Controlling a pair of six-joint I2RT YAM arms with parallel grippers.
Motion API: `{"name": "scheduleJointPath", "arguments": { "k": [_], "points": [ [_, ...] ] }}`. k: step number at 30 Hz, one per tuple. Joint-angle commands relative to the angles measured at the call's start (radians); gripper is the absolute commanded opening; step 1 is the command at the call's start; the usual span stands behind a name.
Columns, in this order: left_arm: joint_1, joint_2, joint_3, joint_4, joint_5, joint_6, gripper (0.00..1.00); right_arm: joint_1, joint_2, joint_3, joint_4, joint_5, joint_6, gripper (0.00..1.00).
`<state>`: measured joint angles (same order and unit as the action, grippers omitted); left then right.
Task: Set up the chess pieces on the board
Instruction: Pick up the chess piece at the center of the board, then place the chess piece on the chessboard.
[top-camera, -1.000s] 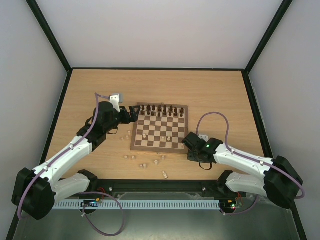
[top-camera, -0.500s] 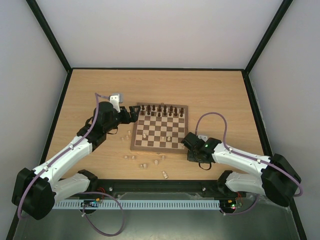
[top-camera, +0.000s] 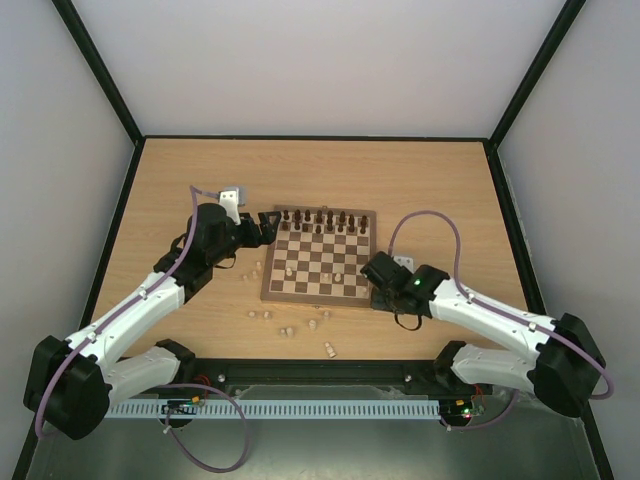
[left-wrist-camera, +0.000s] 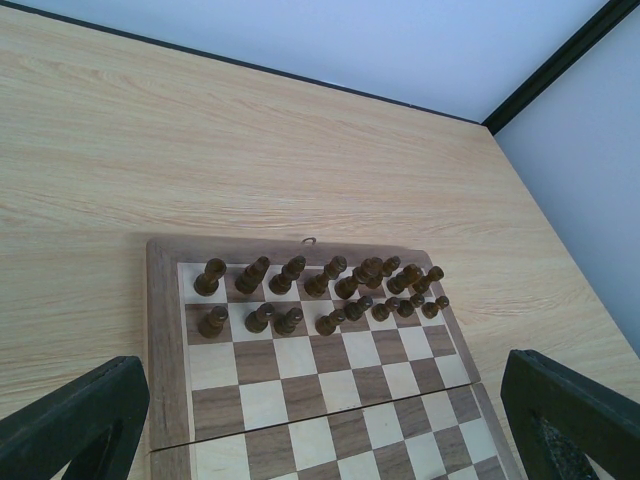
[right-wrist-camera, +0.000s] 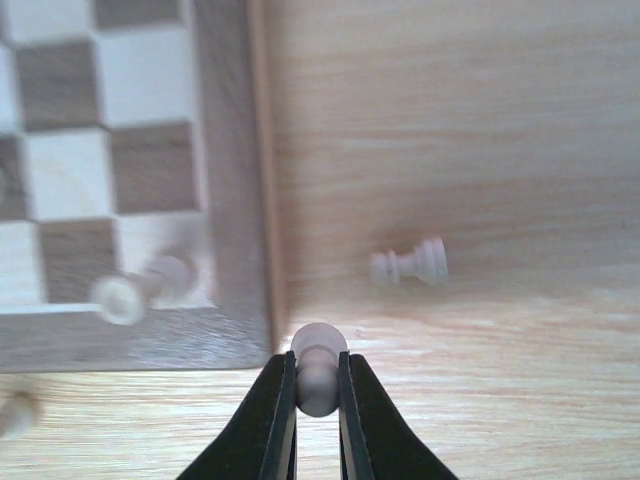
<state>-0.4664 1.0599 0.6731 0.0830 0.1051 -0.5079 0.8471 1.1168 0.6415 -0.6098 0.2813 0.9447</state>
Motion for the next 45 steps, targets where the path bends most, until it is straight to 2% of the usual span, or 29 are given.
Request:
{"name": "scheduleJointPath", "arguments": {
  "k": [1, 8, 20, 45],
  "points": [
    [-0.005, 0.005, 0.029, -0.007, 0.005, 0.0, 1.0, -0.004, -0.001, 0.116, -0.125, 0.077, -0.031, 0.06],
    [-0.004, 0.003, 0.031, -0.008, 0.003, 0.002, 1.0, -0.03, 0.118, 0.239, -0.109, 0.092, -0.121, 0.07],
    [-0.005, 0.002, 0.034, -0.016, -0.006, 0.006, 1.0, -0.068, 0.342, 0.35, -0.007, -0.04, -0.248, 0.06],
    [-0.004, 0.003, 0.037, -0.019, -0.01, 0.006, 0.99, -0.093, 0.427, 0.323, 0.045, -0.088, -0.285, 0.06]
  ]
}}
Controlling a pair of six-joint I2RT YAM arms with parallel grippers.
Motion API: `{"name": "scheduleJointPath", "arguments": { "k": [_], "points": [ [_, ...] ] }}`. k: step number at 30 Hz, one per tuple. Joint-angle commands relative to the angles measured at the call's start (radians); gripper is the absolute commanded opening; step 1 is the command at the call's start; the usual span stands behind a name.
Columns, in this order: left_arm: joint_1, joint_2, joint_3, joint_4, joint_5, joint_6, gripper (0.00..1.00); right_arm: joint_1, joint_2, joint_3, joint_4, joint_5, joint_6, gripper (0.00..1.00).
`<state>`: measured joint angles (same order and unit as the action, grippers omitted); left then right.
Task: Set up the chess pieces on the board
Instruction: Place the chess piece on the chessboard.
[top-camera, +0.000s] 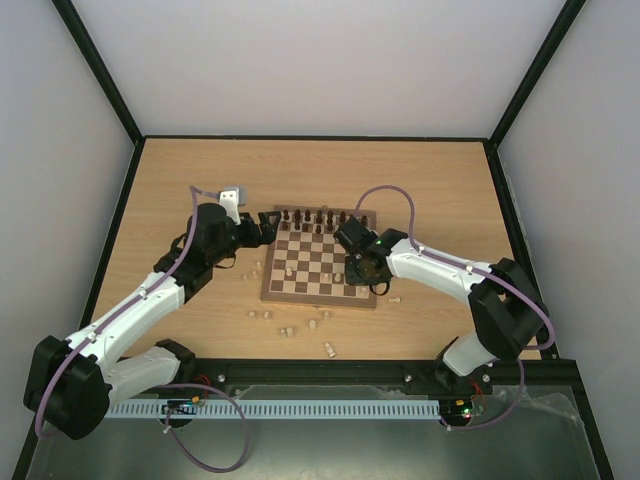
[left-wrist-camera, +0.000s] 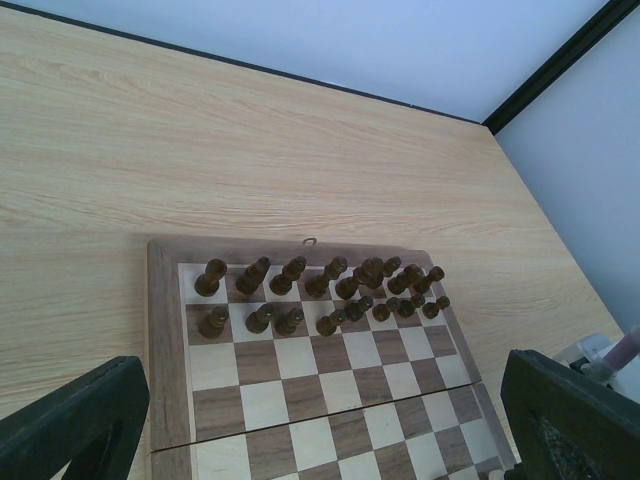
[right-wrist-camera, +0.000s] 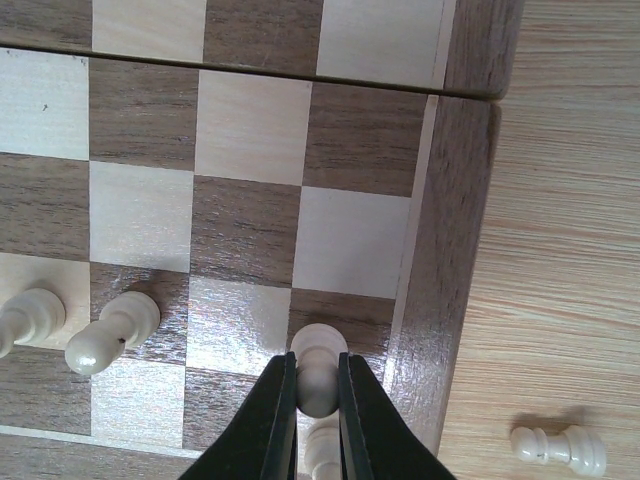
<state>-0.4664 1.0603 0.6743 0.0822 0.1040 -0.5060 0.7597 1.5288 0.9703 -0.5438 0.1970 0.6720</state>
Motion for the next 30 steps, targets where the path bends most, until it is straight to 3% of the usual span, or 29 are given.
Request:
{"name": "scheduleJointPath", "arguments": {
  "k": [1, 14, 26, 30],
  "points": [
    [-0.005, 0.003, 0.036, -0.019, -0.008, 0.005, 0.99, -0.005, 0.015, -0.01, -0.02, -0.006, -0.012, 0.07],
    [-0.005, 0.003, 0.035, -0.019, -0.007, 0.003, 1.0, -0.008, 0.021, -0.021, -0.021, 0.011, -0.011, 0.13],
    [-0.005, 0.004, 0.035, -0.018, -0.006, 0.003, 1.0, -0.014, -0.072, -0.015, -0.047, 0.061, -0.005, 0.34],
    [-0.004, 0.003, 0.036, -0.018, -0.006, 0.004, 0.99, -0.016, -0.123, -0.02, -0.075, 0.08, 0.005, 0.36]
  ]
}}
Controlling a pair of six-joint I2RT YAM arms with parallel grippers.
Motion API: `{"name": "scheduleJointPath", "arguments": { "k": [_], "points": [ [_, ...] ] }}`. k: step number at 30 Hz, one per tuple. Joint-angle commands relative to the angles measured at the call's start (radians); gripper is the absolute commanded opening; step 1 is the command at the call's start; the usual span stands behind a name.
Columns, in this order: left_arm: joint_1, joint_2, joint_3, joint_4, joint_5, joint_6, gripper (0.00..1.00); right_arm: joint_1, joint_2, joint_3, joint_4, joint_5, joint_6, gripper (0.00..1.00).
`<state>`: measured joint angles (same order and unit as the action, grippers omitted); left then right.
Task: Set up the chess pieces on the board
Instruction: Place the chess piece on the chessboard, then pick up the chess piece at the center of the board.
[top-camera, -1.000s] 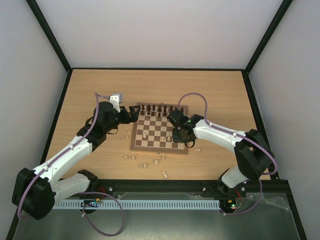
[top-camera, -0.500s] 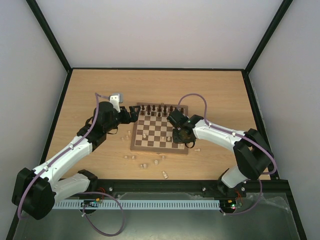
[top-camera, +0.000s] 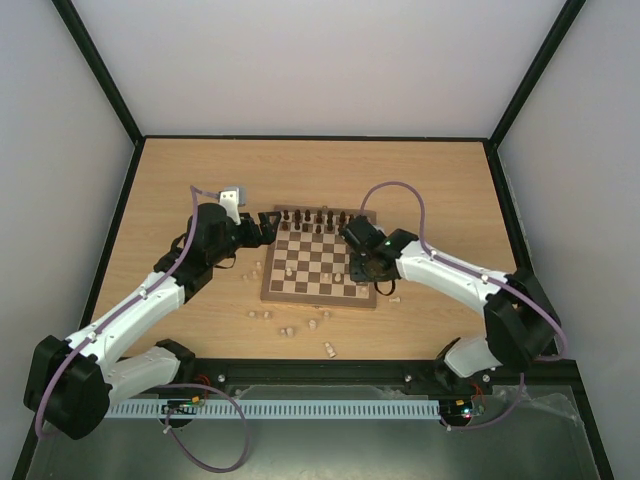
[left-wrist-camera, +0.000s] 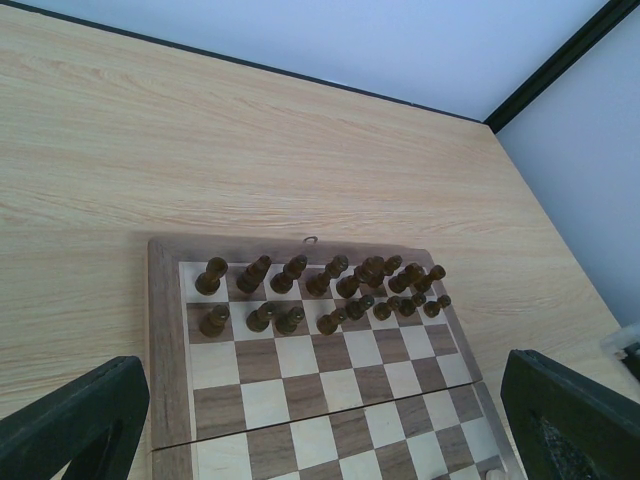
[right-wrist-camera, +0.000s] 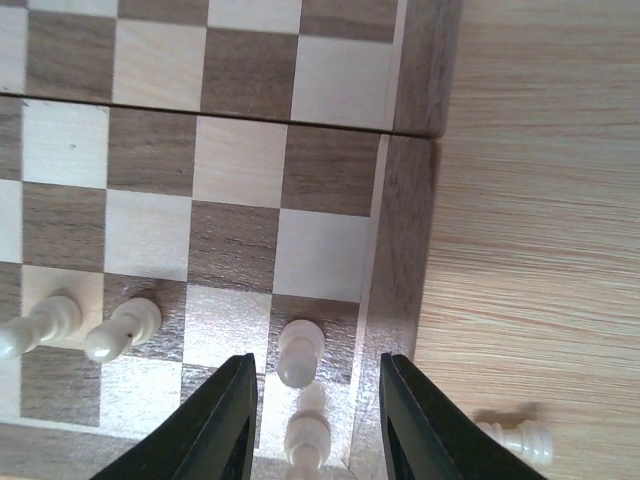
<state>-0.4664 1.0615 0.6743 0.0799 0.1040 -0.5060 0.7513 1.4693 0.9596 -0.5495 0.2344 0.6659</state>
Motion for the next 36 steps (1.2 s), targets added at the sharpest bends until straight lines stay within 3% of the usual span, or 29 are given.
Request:
{"name": "scheduleJointPath", "arguments": {
  "k": [1, 8, 14, 15, 16, 17, 18, 23, 31, 36],
  "points": [
    [-0.004, 0.002, 0.036, -0.015, -0.006, 0.003, 1.0, -0.007, -0.079, -0.013, -0.073, 0.044, 0.014, 0.36],
    [-0.004, 0.02, 0.045, -0.036, -0.029, 0.016, 0.99, -0.007, -0.225, -0.047, -0.038, 0.047, 0.009, 0.38],
    [-0.005, 0.091, 0.095, -0.103, -0.119, -0.002, 0.99, -0.007, -0.335, -0.085, 0.048, 0.039, -0.025, 0.5],
    [-0.003, 0.099, 0.097, -0.107, -0.131, -0.002, 1.0, -0.007, -0.334, -0.087, 0.055, 0.037, -0.026, 0.54],
    [-0.002, 0.106, 0.099, -0.107, -0.144, -0.004, 0.99, -0.007, -0.328, -0.086, 0.061, 0.036, -0.052, 0.67],
    [0.001, 0.115, 0.102, -0.114, -0.164, -0.011, 1.0, -0.007, -0.32, -0.087, 0.071, 0.031, -0.061, 0.95],
    [0.007, 0.128, 0.109, -0.127, -0.18, -0.025, 0.99, -0.007, -0.311, -0.087, 0.08, 0.025, -0.071, 0.99],
    [0.047, 0.181, 0.16, -0.22, -0.131, -0.023, 1.0, -0.007, -0.278, -0.116, 0.158, -0.015, -0.105, 0.98],
    [0.046, 0.092, 0.147, -0.42, -0.199, -0.065, 0.99, -0.009, -0.27, -0.185, 0.26, -0.03, -0.145, 1.0],
    [0.046, 0.144, 0.127, -0.494, -0.163, -0.103, 0.88, -0.007, -0.299, -0.246, 0.34, -0.106, -0.154, 0.97]
  ]
}}
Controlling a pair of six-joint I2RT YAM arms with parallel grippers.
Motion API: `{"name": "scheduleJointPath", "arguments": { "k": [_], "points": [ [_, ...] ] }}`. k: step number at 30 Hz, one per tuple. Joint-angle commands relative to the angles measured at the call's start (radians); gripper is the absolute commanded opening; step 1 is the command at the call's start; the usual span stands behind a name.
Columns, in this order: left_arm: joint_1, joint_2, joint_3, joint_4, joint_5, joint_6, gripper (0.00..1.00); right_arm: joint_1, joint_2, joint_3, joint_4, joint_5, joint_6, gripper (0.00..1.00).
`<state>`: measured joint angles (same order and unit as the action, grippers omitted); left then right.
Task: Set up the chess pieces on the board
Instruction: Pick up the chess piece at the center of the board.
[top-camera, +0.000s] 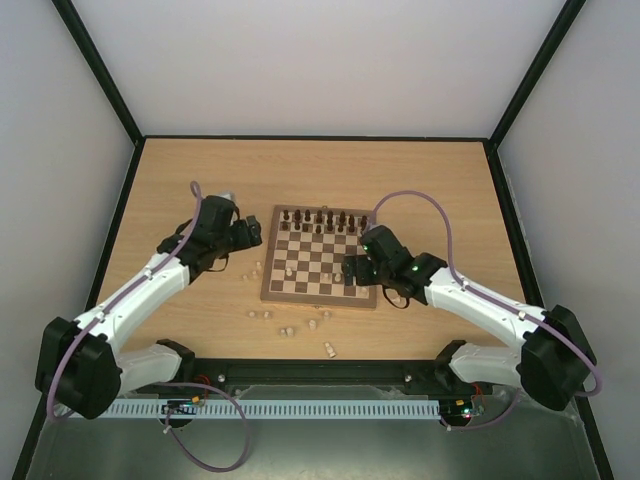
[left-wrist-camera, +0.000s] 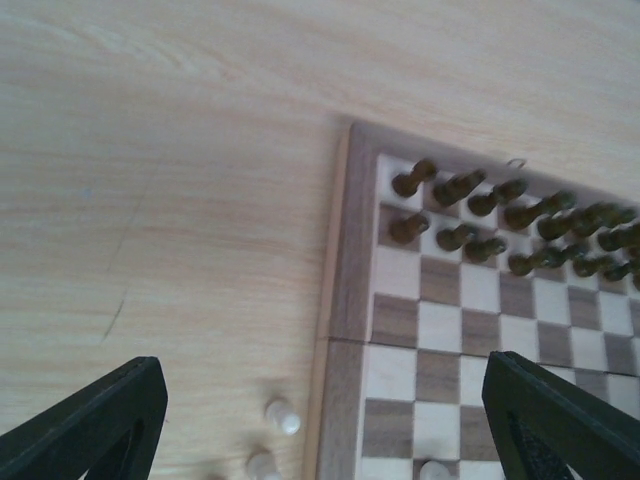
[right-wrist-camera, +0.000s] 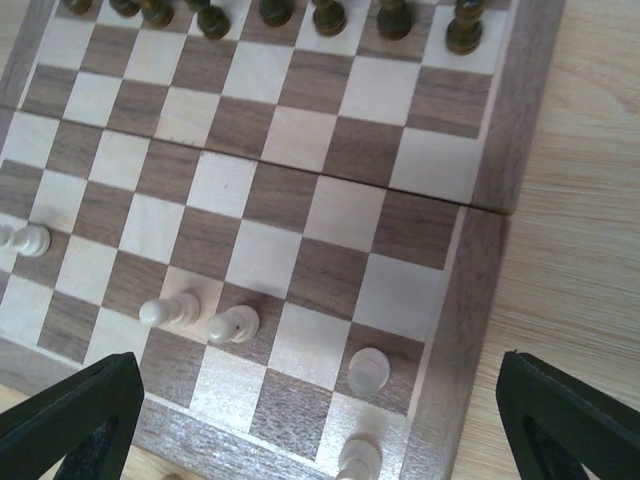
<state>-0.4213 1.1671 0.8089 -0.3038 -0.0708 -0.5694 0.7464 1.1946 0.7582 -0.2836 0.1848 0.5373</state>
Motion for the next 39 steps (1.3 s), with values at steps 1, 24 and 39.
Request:
{"name": "scheduleJointPath", "arguments": {
  "k": [1, 24, 39],
  "points": [
    [0.001, 0.057, -0.009, -0.113, 0.012, -0.047, 0.85, -0.002, -0.021, -0.045, 0.077, -0.065, -0.026, 0.96],
    [-0.059, 0.371, -0.049, 0.022, 0.001, -0.079, 0.32, -0.002, -0.045, -0.07, 0.082, -0.085, -0.028, 0.93],
    [-0.06, 0.359, -0.077, 0.015, -0.058, -0.077, 0.14, -0.002, -0.013, -0.07, 0.092, -0.092, -0.03, 0.93]
  ]
}}
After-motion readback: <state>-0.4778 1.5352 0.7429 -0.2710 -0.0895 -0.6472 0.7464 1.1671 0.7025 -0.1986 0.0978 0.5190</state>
